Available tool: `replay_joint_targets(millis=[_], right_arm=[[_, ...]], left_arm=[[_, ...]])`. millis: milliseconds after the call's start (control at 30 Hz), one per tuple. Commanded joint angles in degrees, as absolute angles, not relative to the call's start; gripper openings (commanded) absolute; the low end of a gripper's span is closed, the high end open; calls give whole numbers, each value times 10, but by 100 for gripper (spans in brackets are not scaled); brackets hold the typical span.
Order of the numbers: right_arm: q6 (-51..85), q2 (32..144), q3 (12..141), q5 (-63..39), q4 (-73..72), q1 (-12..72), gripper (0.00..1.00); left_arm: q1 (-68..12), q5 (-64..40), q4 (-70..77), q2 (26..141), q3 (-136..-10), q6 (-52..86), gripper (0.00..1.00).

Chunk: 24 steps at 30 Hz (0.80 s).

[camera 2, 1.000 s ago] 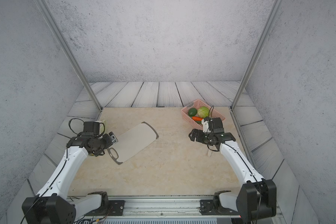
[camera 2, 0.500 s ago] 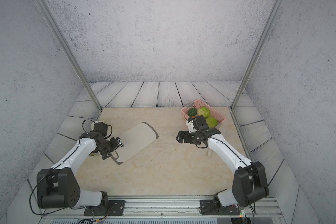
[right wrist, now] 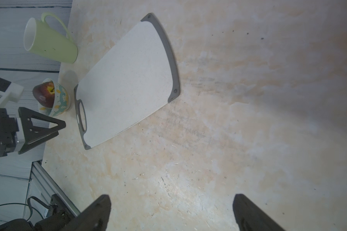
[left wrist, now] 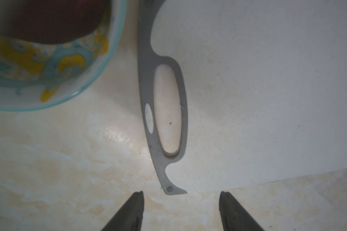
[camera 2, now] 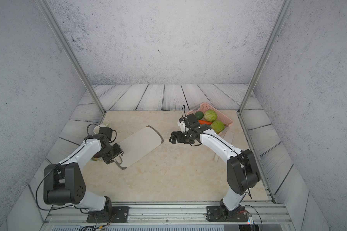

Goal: Align the knife with the edge of the cutting board
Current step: Move the work surface to the center of the board.

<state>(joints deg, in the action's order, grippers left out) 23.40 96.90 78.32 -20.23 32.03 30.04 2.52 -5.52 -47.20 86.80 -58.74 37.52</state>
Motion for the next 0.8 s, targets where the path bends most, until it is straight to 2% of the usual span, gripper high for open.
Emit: replay_joint_targets(millis=[0, 167, 767], right_arm=[[228, 990, 804, -194, 336, 311, 99], [222, 1034, 837, -192, 335, 318, 99], [205, 1253, 1093, -149, 414, 346, 99]], left_arm=[[45, -41, -497, 880, -602, 376, 63], [61, -42, -499, 902, -607, 377, 59], [80, -10, -512, 1030, -675, 359, 48]])
